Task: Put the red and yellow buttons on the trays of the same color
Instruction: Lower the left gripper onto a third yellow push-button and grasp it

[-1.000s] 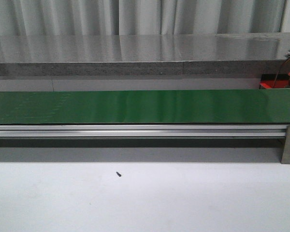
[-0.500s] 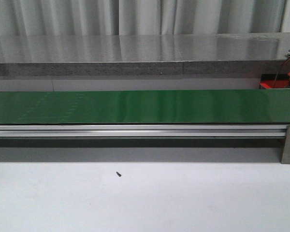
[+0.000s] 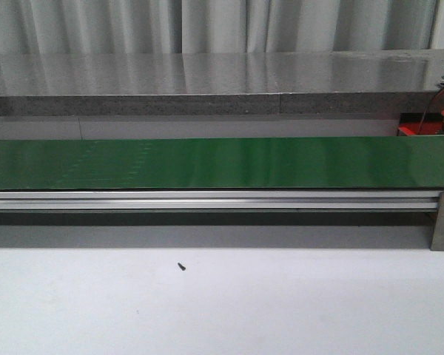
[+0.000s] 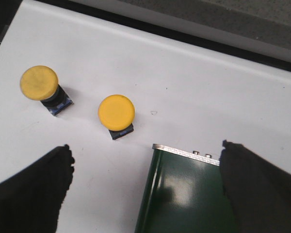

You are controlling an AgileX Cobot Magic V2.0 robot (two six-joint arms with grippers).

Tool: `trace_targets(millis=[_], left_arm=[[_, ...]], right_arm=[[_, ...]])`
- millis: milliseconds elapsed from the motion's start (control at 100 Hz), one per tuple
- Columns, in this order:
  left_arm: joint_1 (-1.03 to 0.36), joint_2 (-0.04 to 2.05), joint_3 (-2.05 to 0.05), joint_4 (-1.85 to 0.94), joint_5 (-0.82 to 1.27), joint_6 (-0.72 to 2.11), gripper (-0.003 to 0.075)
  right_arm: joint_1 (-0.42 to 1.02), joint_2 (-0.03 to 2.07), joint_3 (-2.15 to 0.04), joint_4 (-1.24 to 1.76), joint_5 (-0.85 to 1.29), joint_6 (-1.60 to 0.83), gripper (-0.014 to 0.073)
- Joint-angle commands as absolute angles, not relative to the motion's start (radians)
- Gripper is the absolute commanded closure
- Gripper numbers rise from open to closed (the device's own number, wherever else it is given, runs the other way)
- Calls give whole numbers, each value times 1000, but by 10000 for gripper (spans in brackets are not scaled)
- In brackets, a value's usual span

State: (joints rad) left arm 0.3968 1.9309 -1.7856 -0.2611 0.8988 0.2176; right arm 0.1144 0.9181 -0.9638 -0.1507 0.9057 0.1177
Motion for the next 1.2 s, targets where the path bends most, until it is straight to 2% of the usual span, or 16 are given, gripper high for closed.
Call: trace_targets(millis=[0,380,1190], left_arm=[[401,1934,-1864,-286,875,198,190],[401,2093,-1952,-279,863,172,197],[401,2228,-1952,-285,751,136,197]], right_arm=[[115,906,-998,-161,855,117,664],[115,906,-998,-161,855,117,664],[115,906,-998,-161,855,117,664]])
